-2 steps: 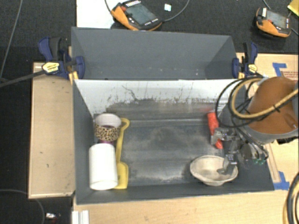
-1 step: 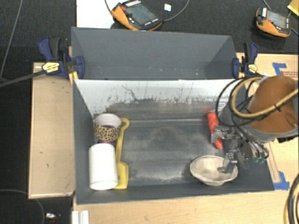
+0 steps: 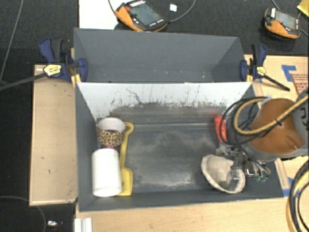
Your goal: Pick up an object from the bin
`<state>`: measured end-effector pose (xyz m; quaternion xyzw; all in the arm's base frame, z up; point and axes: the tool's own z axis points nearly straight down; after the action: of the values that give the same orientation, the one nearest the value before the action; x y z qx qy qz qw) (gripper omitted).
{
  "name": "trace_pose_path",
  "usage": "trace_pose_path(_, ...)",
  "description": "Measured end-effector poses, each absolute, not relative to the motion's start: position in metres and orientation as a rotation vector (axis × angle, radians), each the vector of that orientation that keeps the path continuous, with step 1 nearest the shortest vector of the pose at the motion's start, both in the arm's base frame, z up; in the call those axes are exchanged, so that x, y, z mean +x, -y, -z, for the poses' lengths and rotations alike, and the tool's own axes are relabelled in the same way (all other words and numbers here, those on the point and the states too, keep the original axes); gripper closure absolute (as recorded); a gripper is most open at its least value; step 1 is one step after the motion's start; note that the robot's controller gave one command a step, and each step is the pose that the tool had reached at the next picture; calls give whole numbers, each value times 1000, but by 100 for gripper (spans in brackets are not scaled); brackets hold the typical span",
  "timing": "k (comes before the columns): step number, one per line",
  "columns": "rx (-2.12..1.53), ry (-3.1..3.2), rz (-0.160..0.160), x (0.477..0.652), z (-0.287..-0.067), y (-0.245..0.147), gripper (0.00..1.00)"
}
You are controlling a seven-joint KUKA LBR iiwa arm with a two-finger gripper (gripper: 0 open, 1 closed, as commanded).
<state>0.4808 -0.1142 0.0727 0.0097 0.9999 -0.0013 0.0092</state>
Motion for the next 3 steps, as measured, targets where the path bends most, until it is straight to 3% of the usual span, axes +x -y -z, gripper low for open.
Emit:
trace_pose_path(1, 37, -3125, 4, 480, -123, 95, 0)
trace_pose_path(2, 27, -3127, 4, 479, -100, 109, 0)
trace_pose_path(3, 415, -3092, 0, 477, -71, 89, 0)
